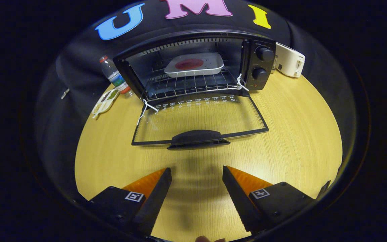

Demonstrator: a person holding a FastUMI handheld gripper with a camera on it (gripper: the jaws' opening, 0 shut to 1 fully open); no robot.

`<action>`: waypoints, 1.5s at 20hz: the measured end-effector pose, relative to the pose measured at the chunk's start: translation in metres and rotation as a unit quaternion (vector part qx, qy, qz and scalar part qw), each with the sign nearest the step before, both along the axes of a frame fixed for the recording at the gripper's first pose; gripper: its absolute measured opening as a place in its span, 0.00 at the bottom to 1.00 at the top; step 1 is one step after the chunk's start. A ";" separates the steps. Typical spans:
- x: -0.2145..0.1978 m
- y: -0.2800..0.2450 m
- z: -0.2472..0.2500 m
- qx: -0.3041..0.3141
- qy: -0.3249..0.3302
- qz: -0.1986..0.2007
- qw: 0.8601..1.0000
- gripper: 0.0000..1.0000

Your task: Open the toaster oven, put the food inside, and close the toaster oven door.

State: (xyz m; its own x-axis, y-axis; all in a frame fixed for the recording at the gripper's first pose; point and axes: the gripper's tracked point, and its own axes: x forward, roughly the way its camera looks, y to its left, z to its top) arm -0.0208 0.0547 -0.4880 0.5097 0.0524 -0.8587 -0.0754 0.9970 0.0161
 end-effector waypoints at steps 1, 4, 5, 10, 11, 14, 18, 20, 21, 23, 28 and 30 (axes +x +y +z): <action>0.002 0.000 -0.006 -0.010 0.000 0.005 1.000 0.99; 0.013 -0.003 -0.019 -0.033 0.002 0.014 0.999 0.99; 0.018 -0.003 -0.022 -0.039 0.000 0.017 0.999 0.99; 0.037 0.000 -0.032 -0.053 -0.013 0.026 0.998 1.00; 0.038 0.001 -0.035 -0.050 -0.008 0.014 0.999 1.00; 0.041 0.001 -0.034 -0.054 -0.013 0.002 0.998 0.99; 0.037 0.002 -0.023 -0.050 -0.028 0.005 0.998 0.99; 0.037 0.003 -0.013 -0.046 -0.035 0.008 0.998 0.99; 0.037 0.004 -0.006 -0.044 -0.042 0.009 0.998 0.99; 0.037 0.004 0.006 -0.040 -0.056 0.009 0.998 0.99; 0.039 0.010 0.046 -0.031 -0.116 0.017 0.993 0.99; 0.044 0.014 0.064 -0.027 -0.139 0.020 0.990 0.99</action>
State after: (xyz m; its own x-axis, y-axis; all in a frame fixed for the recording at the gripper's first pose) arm 0.0233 0.0690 -0.4238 0.7247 0.0352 -0.6882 -0.1093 0.9919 -0.0644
